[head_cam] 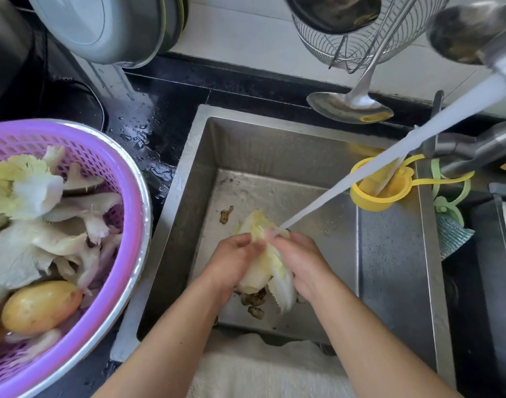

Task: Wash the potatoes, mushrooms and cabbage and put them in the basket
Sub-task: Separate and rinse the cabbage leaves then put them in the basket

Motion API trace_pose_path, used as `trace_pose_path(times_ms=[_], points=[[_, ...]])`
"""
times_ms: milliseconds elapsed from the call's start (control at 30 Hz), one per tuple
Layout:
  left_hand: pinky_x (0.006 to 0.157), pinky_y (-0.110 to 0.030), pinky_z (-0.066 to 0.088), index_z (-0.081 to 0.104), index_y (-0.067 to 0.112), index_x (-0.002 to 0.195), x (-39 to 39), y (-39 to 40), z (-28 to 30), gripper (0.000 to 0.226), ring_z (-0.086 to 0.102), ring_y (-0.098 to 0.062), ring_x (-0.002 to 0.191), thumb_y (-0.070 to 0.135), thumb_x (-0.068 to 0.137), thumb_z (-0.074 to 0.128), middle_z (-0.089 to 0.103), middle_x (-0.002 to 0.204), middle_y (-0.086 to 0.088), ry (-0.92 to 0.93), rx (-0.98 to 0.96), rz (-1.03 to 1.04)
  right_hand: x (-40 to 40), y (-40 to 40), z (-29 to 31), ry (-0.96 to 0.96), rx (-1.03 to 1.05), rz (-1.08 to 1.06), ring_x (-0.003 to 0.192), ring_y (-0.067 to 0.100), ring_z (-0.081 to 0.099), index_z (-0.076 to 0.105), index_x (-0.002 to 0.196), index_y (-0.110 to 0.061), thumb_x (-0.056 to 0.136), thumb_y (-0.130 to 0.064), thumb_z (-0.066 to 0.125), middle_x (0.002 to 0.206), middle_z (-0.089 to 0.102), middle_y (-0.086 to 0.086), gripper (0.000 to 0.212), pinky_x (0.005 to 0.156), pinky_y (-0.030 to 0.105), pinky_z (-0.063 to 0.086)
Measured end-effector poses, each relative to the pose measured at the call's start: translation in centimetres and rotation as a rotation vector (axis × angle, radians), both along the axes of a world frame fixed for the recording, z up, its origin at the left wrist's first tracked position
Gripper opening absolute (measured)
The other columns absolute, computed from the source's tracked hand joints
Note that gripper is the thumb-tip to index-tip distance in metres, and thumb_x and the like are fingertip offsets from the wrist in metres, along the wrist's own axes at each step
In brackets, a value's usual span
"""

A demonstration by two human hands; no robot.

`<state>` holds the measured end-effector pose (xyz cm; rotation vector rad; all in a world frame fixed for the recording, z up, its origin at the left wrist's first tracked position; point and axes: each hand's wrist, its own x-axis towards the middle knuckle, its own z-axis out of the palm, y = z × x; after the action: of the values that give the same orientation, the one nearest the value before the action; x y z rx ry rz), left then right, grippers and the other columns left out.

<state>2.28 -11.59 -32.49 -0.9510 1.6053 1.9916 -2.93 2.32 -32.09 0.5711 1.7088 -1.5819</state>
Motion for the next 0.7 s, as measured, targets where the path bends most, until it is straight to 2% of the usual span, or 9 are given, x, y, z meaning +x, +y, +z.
trace_pose_path(times_ms=[67,133,200,267,367,467,533,600,700], points=[[0.074,-0.033,0.057,0.079,0.020,0.110,0.0,0.0,0.0,0.016,0.077,-0.020,0.092,0.026,0.102,0.067,0.081,0.102,-0.003,-0.002,0.011,0.032,-0.6,-0.8,0.1,-0.032,0.064,-0.006,0.094,0.028,0.077,0.076,0.105,-0.013,0.090,-0.045,0.076,0.096,0.080,0.007,0.036,0.092,0.050,0.061],[0.079,-0.038,0.060,0.077,0.018,0.114,0.1,-0.4,-0.2,0.018,0.077,-0.026,0.097,0.025,0.101,0.068,0.081,0.106,-0.007,-0.021,0.041,0.134,-1.0,-0.2,0.4,-0.082,-0.017,0.025,0.093,0.027,0.076,0.075,0.114,-0.007,0.098,-0.031,0.069,0.100,0.080,0.010,0.029,0.087,0.044,0.062],[0.086,-0.045,0.062,0.073,0.014,0.121,0.1,-0.9,-0.3,0.024,0.077,-0.030,0.101,0.026,0.101,0.068,0.080,0.110,-0.011,-0.042,0.077,0.243,-0.5,1.5,1.4,-0.162,-0.110,0.158,0.089,0.024,0.075,0.071,0.121,-0.006,0.099,-0.020,0.068,0.105,0.078,0.011,0.027,0.077,0.038,0.061],[0.093,-0.051,0.061,0.071,0.012,0.123,0.0,-1.2,-0.2,0.027,0.077,-0.032,0.103,0.027,0.102,0.066,0.079,0.111,-0.013,-0.051,0.107,0.321,0.7,2.7,1.6,-0.283,-0.187,0.221,0.090,0.025,0.073,0.067,0.126,-0.002,0.096,-0.015,0.070,0.110,0.076,0.015,0.033,0.078,0.040,0.061],[0.086,-0.046,0.060,0.073,0.012,0.117,-0.2,-1.1,0.0,0.030,0.076,-0.032,0.097,0.036,0.104,0.062,0.080,0.106,-0.013,-0.046,0.127,0.386,1.1,2.1,1.5,-0.341,-0.336,0.002,0.097,0.030,0.071,0.060,0.130,0.003,0.096,-0.009,0.065,0.118,0.072,0.019,0.036,0.081,0.043,0.059],[0.070,-0.035,0.054,0.076,0.013,0.107,-0.1,-1.1,0.1,0.023,0.071,-0.027,0.080,0.032,0.102,0.064,0.079,0.094,-0.010,-0.059,0.085,0.438,-1.0,-0.4,2.2,-0.351,-0.427,-0.273,0.096,0.029,0.070,0.062,0.129,0.004,0.099,-0.009,0.060,0.120,0.072,0.019,0.032,0.072,0.038,0.060],[0.066,-0.034,0.055,0.077,0.018,0.104,0.4,-1.4,0.1,0.012,0.070,-0.027,0.085,0.022,0.101,0.066,0.077,0.102,-0.010,-0.071,0.043,0.447,-2.6,-1.9,3.0,-0.346,-0.407,-0.362,0.101,0.030,0.070,0.062,0.129,0.004,0.100,-0.008,0.062,0.124,0.071,0.020,0.031,0.068,0.037,0.063],[0.068,-0.036,0.057,0.077,0.023,0.106,0.9,-1.9,0.5,0.018,0.070,-0.029,0.096,0.015,0.103,0.061,0.074,0.114,-0.008,-0.067,0.044,0.446,-3.5,-2.4,3.8,-0.336,-0.375,-0.409,0.101,0.034,0.069,0.062,0.126,0.005,0.100,-0.006,0.063,0.124,0.067,0.023,0.028,0.068,0.040,0.064],[0.068,-0.035,0.056,0.075,0.022,0.111,1.7,-2.3,1.9,0.022,0.069,-0.028,0.098,0.013,0.104,0.056,0.073,0.117,-0.007,-0.051,0.071,0.416,-2.0,-1.3,5.1,-0.315,-0.322,-0.422,0.100,0.034,0.068,0.062,0.118,0.003,0.100,-0.002,0.062,0.120,0.065,0.022,0.019,0.076,0.042,0.062]])
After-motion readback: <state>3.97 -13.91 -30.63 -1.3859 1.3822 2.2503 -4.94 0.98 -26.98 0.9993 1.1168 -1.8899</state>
